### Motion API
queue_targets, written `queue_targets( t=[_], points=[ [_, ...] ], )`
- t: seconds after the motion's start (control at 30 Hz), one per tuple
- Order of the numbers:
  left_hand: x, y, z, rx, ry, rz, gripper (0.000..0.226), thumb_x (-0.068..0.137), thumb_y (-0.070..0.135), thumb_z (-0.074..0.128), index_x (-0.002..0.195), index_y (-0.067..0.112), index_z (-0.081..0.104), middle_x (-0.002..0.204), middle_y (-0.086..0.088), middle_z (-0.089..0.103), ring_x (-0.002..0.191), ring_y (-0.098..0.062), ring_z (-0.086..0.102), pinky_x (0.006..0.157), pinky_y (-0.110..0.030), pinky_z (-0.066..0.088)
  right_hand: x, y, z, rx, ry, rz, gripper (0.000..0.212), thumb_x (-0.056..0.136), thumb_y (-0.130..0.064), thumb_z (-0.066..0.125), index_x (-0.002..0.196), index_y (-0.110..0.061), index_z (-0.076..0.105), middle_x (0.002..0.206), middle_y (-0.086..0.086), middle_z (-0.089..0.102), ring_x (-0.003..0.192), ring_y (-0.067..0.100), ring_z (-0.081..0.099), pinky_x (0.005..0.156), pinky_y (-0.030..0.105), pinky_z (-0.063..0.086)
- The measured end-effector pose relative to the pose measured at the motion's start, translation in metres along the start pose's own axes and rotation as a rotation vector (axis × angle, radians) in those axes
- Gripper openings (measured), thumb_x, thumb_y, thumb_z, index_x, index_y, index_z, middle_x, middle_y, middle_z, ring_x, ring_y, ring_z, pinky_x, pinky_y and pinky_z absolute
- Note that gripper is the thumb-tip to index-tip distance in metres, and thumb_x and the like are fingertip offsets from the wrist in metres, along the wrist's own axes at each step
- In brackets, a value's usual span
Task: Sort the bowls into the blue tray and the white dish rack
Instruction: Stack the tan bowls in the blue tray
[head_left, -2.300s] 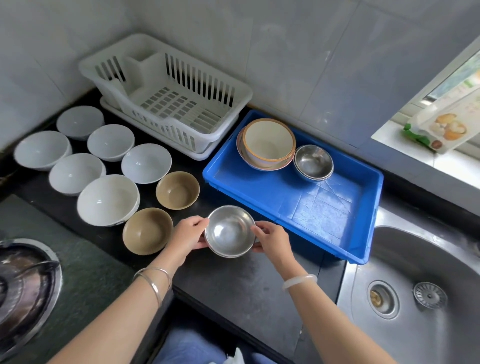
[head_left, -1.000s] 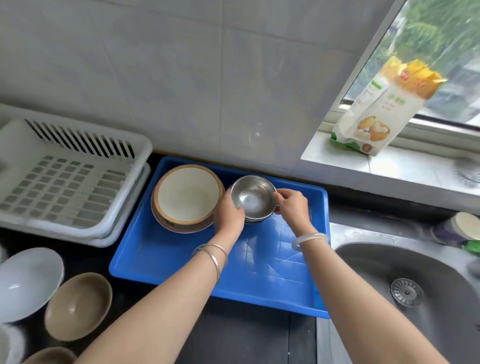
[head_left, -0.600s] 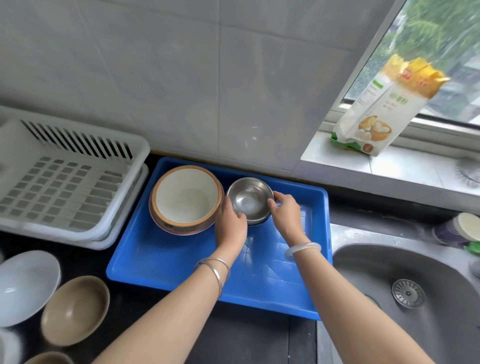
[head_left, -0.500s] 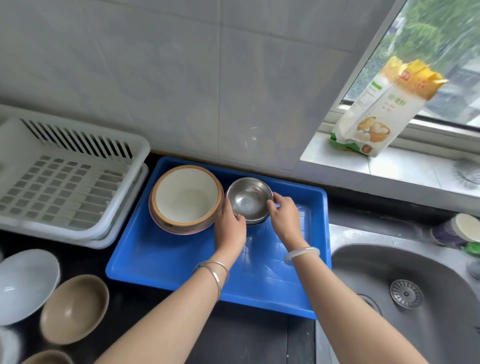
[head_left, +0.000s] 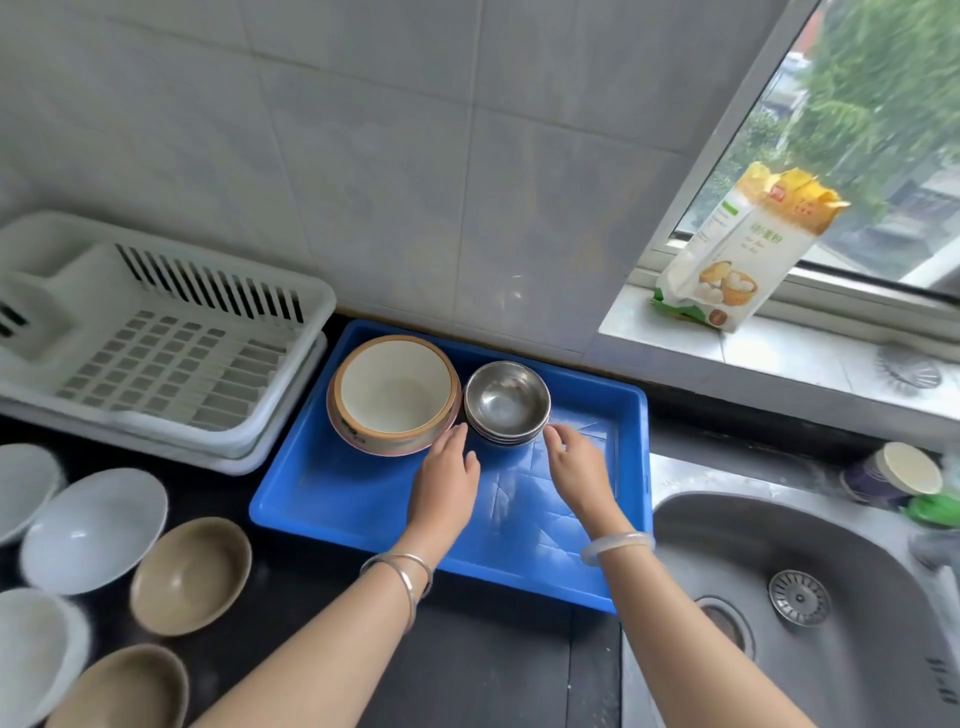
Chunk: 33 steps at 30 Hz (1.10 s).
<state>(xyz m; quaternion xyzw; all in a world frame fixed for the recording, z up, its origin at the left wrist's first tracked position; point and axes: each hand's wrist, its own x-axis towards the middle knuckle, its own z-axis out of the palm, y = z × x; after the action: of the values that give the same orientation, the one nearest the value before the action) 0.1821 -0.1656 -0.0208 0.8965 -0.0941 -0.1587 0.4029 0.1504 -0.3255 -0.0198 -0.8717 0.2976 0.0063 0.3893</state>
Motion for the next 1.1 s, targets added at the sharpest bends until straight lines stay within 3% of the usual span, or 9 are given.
queue_targets(
  t=[0.07,0.17,0.33,0.63,0.8,0.93,1.0,1.1],
  points=[
    [-0.017,-0.008,-0.011,-0.014,0.052,0.009,0.043,0.097,0.018,0.038,0.139,0.016,0.041,0.148,0.002,0.039,0.133,-0.016,0.039,0.107,-0.030,0.032,-0.018,-0.005,0.004,-0.012,-0.021,-0.006,0.038,0.100,-0.030,0.037,0.101,-0.003,0.063,0.100,0.017,0.068,0.098,0.035,0.058,0.071,0.036,0.039],
    [-0.045,-0.025,-0.029,-0.028,0.140,-0.019,0.039,0.096,0.017,0.039,0.134,0.016,0.048,0.142,0.002,0.047,0.126,-0.019,0.046,0.103,-0.032,0.038,-0.048,-0.018,0.018,0.031,-0.097,-0.029,0.041,0.099,-0.030,0.037,0.100,0.002,0.061,0.098,0.020,0.068,0.094,0.037,0.060,0.084,0.044,0.048],
    [-0.090,-0.068,-0.056,-0.057,0.268,-0.146,0.035,0.095,0.015,0.043,0.129,0.017,0.052,0.134,-0.002,0.053,0.119,-0.020,0.051,0.092,-0.028,0.041,-0.094,-0.042,0.057,0.063,-0.231,-0.092,0.035,0.096,-0.029,0.038,0.094,-0.006,0.065,0.088,0.007,0.070,0.086,0.030,0.063,0.084,0.043,0.050],
    [-0.171,-0.155,-0.102,-0.100,0.596,-0.403,0.035,0.087,0.000,0.053,0.120,0.011,0.058,0.122,-0.009,0.058,0.108,-0.027,0.056,0.095,-0.035,0.043,-0.149,-0.082,0.152,-0.005,-0.539,-0.182,0.033,0.096,-0.032,0.041,0.099,-0.009,0.066,0.090,0.005,0.070,0.084,0.025,0.063,0.079,0.043,0.053],
    [-0.200,-0.189,-0.113,0.024,0.660,-0.517,0.043,0.078,-0.009,0.056,0.117,0.011,0.062,0.130,-0.009,0.053,0.123,-0.027,0.046,0.105,-0.041,0.039,-0.151,-0.103,0.198,-0.069,-0.608,-0.173,0.028,0.097,-0.032,0.043,0.114,-0.019,0.060,0.095,0.002,0.068,0.086,0.020,0.065,0.081,0.038,0.055],
    [-0.219,-0.206,-0.114,0.049,0.694,-0.572,0.053,0.074,-0.012,0.055,0.120,0.015,0.060,0.139,-0.008,0.044,0.127,-0.028,0.043,0.105,-0.039,0.036,-0.147,-0.117,0.222,-0.119,-0.596,-0.158,0.027,0.094,-0.031,0.047,0.115,-0.017,0.058,0.099,0.008,0.067,0.091,0.026,0.065,0.085,0.044,0.054],
    [-0.224,-0.210,-0.113,-0.078,0.711,-0.610,0.060,0.075,-0.013,0.053,0.127,0.018,0.054,0.142,-0.007,0.038,0.126,-0.029,0.043,0.103,-0.040,0.038,-0.146,-0.123,0.230,-0.107,-0.604,-0.111,0.019,0.094,-0.030,0.049,0.108,-0.019,0.056,0.092,0.006,0.067,0.082,0.022,0.065,0.079,0.040,0.057],
    [-0.225,-0.212,-0.114,-0.304,0.753,-0.664,0.075,0.077,-0.014,0.051,0.140,0.024,0.036,0.143,-0.008,0.035,0.127,-0.027,0.043,0.100,-0.035,0.038,-0.145,-0.130,0.238,-0.027,-0.634,0.011,0.012,0.095,-0.025,0.051,0.104,-0.018,0.053,0.080,0.002,0.062,0.065,0.014,0.062,0.056,0.026,0.055]
  ],
)
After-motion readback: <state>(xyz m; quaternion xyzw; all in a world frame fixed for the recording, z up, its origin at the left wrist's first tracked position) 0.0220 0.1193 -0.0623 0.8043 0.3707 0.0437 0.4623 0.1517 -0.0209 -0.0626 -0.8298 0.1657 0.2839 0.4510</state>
